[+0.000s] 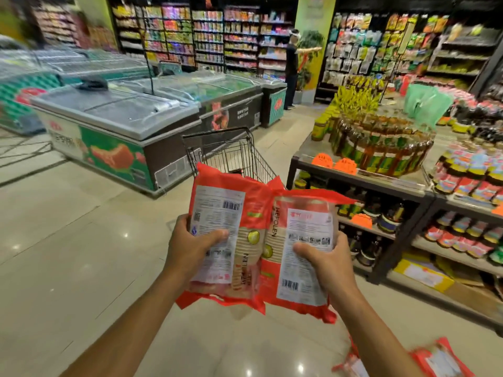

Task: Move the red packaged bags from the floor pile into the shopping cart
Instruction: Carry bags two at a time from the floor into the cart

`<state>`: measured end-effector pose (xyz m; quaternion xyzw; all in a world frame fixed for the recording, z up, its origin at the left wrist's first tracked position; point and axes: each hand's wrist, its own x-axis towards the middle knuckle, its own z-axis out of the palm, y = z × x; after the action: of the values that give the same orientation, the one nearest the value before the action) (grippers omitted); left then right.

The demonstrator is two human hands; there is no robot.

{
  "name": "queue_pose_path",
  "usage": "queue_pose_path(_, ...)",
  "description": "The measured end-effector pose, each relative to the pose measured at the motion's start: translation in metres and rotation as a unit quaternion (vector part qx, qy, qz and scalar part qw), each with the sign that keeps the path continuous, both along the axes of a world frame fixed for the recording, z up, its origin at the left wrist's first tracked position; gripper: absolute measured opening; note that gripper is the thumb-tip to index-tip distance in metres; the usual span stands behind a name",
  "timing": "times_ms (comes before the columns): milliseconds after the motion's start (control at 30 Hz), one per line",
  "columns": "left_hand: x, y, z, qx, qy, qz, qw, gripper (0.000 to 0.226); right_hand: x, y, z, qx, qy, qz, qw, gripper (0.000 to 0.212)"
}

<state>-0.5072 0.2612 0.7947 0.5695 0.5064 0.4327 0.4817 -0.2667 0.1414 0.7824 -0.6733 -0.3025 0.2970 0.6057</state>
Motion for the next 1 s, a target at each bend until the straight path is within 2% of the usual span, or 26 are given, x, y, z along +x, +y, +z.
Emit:
queue_pose_path(300,-0.005,0.135,-0.006,0.014,0.003,0.036,0.999,0.055,0.004,0.156,-0.011,0.016,0.025,0.035,0.999,0.059)
queue_pose_path(400,-0.001,0.187,-0.001,0.024,0.008,0.045,0.999,0.055,0.012,0.219,-0.011,0.025,0.034,0.045,0.998,0.059)
queue_pose_path(500,0.003,0.236,0.007,0.029,0.015,0.051,0.998,0.054,0.018,0.276,-0.01,0.02,0.04,0.06,0.997,0.069)
queue_pose_path(633,0.005,0.299,0.006,0.024,0.022,0.06,0.998,0.059,0.019,0.338,-0.006,0.01,0.063,0.08,0.995,0.062)
queue_pose_path(867,0.005,0.417,-0.016,0.012,0.013,0.035,0.999,0.063,0.018,0.436,-0.017,-0.006,0.059,0.056,0.997,0.062)
queue_pose_path(1000,0.007,0.491,-0.035,-0.002,-0.004,-0.014,1.0,0.061,0.01,0.487,-0.029,-0.017,0.056,0.018,0.998,0.06)
